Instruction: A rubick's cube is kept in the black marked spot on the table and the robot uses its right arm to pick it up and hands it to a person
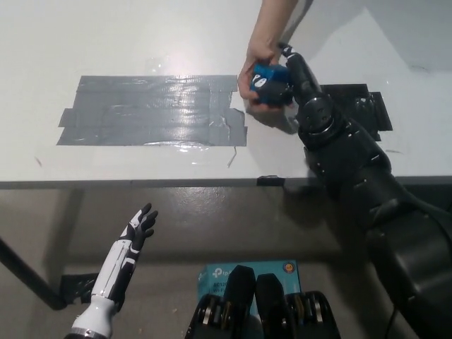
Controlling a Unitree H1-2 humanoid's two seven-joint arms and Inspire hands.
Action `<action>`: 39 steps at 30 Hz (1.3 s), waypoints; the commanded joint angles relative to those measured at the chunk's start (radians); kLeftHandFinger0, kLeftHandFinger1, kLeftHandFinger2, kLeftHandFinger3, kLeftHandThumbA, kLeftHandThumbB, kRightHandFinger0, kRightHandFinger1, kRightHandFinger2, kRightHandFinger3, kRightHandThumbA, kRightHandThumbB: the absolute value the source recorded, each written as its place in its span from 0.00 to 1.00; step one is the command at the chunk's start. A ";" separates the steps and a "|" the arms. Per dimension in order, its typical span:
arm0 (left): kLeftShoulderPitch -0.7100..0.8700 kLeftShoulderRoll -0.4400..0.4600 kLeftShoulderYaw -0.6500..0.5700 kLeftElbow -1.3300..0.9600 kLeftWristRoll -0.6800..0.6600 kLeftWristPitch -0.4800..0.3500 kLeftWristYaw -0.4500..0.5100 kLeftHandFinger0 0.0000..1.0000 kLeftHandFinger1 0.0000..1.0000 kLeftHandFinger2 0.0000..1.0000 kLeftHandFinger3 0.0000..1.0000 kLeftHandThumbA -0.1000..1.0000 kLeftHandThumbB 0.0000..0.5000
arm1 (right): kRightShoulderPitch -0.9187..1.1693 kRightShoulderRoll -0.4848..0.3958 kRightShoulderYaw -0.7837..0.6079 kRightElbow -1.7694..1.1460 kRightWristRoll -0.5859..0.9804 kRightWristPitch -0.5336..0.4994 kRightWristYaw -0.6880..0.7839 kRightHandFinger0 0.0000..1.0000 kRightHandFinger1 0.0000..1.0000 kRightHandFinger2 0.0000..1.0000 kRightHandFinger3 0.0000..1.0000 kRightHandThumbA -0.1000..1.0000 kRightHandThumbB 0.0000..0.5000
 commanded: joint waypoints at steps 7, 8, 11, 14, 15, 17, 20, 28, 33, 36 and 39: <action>-0.011 0.013 -0.009 -0.025 -0.001 0.003 -0.019 1.00 1.00 1.00 1.00 1.00 0.56 | -0.012 -0.039 0.014 -0.081 0.014 -0.037 0.113 1.00 1.00 1.00 1.00 0.84 1.00; -0.010 0.013 -0.009 -0.026 -0.002 0.005 -0.019 1.00 1.00 1.00 1.00 1.00 0.56 | -0.009 -0.040 0.014 -0.091 0.013 -0.039 0.110 1.00 1.00 1.00 1.00 0.84 1.00; -0.007 0.014 -0.009 -0.027 -0.001 0.005 -0.017 1.00 1.00 1.00 1.00 0.98 0.53 | 0.001 -0.067 -0.007 -0.194 0.022 -0.049 0.088 1.00 1.00 1.00 1.00 0.91 1.00; -0.011 0.019 -0.007 -0.037 -0.003 0.012 -0.020 1.00 1.00 1.00 1.00 0.98 0.53 | 0.055 -0.110 -0.017 -0.422 0.010 -0.016 0.095 1.00 1.00 1.00 1.00 0.91 0.97; -0.013 0.019 -0.006 -0.038 -0.004 0.013 -0.019 1.00 1.00 1.00 1.00 0.98 0.52 | 0.073 -0.118 -0.022 -0.493 0.011 0.006 0.104 1.00 1.00 1.00 1.00 0.91 0.96; -0.015 0.019 -0.003 -0.036 -0.005 0.012 -0.017 1.00 1.00 1.00 1.00 0.98 0.53 | 0.134 -0.140 -0.041 -0.735 0.028 0.082 0.144 1.00 1.00 1.00 1.00 0.90 0.91; -0.016 0.022 -0.001 -0.031 -0.004 0.006 -0.015 1.00 1.00 1.00 1.00 0.98 0.52 | 0.247 -0.189 -0.058 -1.186 0.043 0.201 0.215 1.00 1.00 1.00 1.00 0.96 0.90; -0.017 0.020 0.001 -0.025 -0.007 0.014 -0.015 1.00 1.00 1.00 1.00 0.96 0.52 | 0.523 -0.249 -0.097 -1.829 0.124 0.304 0.274 1.00 1.00 1.00 1.00 0.94 0.82; -0.012 0.018 0.001 -0.024 -0.007 0.012 -0.012 1.00 1.00 1.00 1.00 0.97 0.51 | 0.711 -0.275 -0.126 -2.016 0.192 0.261 0.261 1.00 1.00 1.00 1.00 0.89 0.76; -0.011 0.019 0.003 -0.020 -0.006 0.008 -0.010 1.00 1.00 1.00 1.00 0.97 0.51 | 0.819 -0.293 -0.146 -2.082 0.226 0.219 0.247 1.00 1.00 1.00 1.00 0.91 0.73; -0.007 0.021 0.004 -0.013 -0.004 0.004 -0.009 1.00 1.00 1.00 1.00 0.98 0.50 | 0.914 -0.312 -0.167 -2.131 0.235 0.195 0.235 1.00 1.00 1.00 1.00 0.91 0.72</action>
